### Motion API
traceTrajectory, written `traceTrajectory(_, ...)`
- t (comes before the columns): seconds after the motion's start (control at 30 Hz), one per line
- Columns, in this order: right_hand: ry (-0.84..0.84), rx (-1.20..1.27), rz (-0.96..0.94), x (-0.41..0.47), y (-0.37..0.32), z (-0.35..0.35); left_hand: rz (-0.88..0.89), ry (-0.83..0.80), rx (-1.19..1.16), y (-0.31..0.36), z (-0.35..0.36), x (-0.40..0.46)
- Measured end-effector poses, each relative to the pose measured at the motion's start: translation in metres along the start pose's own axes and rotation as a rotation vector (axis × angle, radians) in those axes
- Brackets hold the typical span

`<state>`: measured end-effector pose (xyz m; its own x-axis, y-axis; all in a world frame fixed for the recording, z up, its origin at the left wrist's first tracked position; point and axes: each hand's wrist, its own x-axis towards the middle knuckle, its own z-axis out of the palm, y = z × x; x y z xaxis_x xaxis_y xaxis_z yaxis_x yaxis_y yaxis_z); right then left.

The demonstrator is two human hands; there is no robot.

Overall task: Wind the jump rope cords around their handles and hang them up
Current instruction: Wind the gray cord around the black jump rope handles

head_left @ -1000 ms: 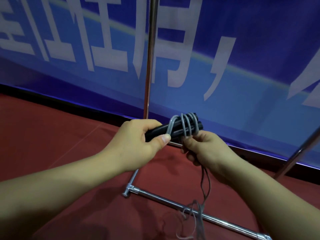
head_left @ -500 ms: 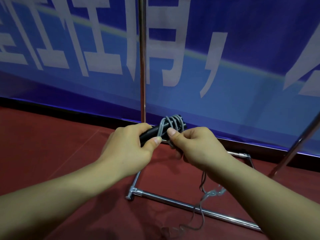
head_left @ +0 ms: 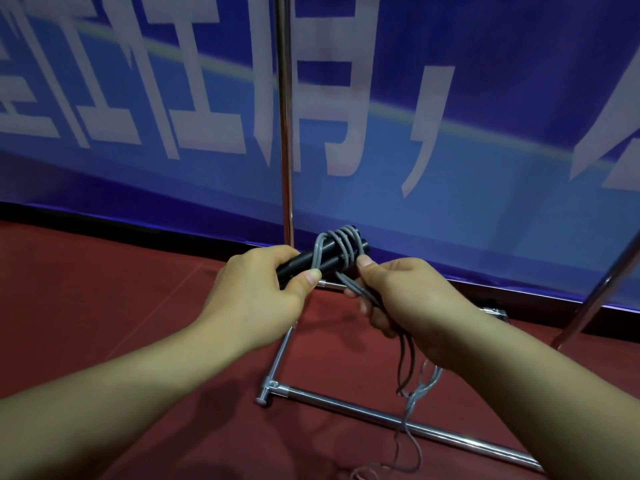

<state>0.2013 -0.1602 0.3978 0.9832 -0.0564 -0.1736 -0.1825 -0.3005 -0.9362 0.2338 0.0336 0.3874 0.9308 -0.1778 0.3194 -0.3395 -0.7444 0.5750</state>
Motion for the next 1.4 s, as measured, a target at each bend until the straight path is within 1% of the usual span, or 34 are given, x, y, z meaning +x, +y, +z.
traceTrajectory(0.13, -0.097, -0.120, 0.032, -0.004, 0.000, -0.009, -0.033, -0.026, 0.099, -0.007, 0.001, 0.003)
traceTrajectory(0.27, -0.197, -0.288, 0.031, -0.007, 0.002, -0.005, -0.128, -0.047, 0.185, -0.018, 0.003, 0.009)
traceTrajectory(0.33, -0.221, -0.267, 0.036, -0.008, 0.002, -0.004, -0.154, -0.066, 0.230, -0.025, 0.004, 0.012)
traceTrajectory(0.43, -0.199, -0.268, 0.016, -0.008, 0.001, -0.005, -0.157, -0.131, 0.300, -0.027, 0.007, 0.013)
traceTrajectory(0.53, -0.155, -0.295, -0.017, -0.007, 0.005, -0.003, -0.161, -0.271, 0.396, -0.022, 0.010, 0.011)
traceTrajectory(0.63, -0.041, -0.266, -0.027, -0.003, 0.011, -0.004, -0.134, -0.401, 0.466, -0.020, 0.011, 0.010)
traceTrajectory(0.73, 0.108, -0.354, -0.070, 0.004, 0.015, -0.009, -0.081, -0.465, 0.439, -0.016, 0.010, 0.009)
traceTrajectory(0.8, 0.164, -0.426, -0.098, 0.006, 0.016, -0.014, -0.035, -0.514, 0.398, -0.013, 0.009, 0.008)
traceTrajectory(0.9, 0.195, -0.497, -0.143, 0.007, 0.017, -0.021, 0.068, -0.604, 0.319, -0.011, 0.007, 0.005)
traceTrajectory(1.0, 0.191, -0.485, -0.178, 0.006, 0.018, -0.024, 0.208, -0.659, 0.230, -0.004, 0.003, -0.002)
traceTrajectory(1.13, 0.170, -0.452, -0.181, 0.008, 0.022, -0.030, 0.315, -0.633, 0.123, 0.007, -0.001, -0.009)
traceTrajectory(1.27, 0.185, -0.351, -0.112, 0.010, 0.021, -0.039, 0.344, -0.587, 0.058, 0.009, -0.005, -0.012)
traceTrajectory(1.33, 0.212, -0.428, -0.080, 0.009, 0.016, -0.046, 0.355, -0.569, 0.018, 0.008, -0.007, -0.011)
traceTrajectory(1.4, 0.233, -0.547, -0.092, 0.009, 0.013, -0.050, 0.371, -0.552, -0.006, 0.006, -0.008, -0.011)
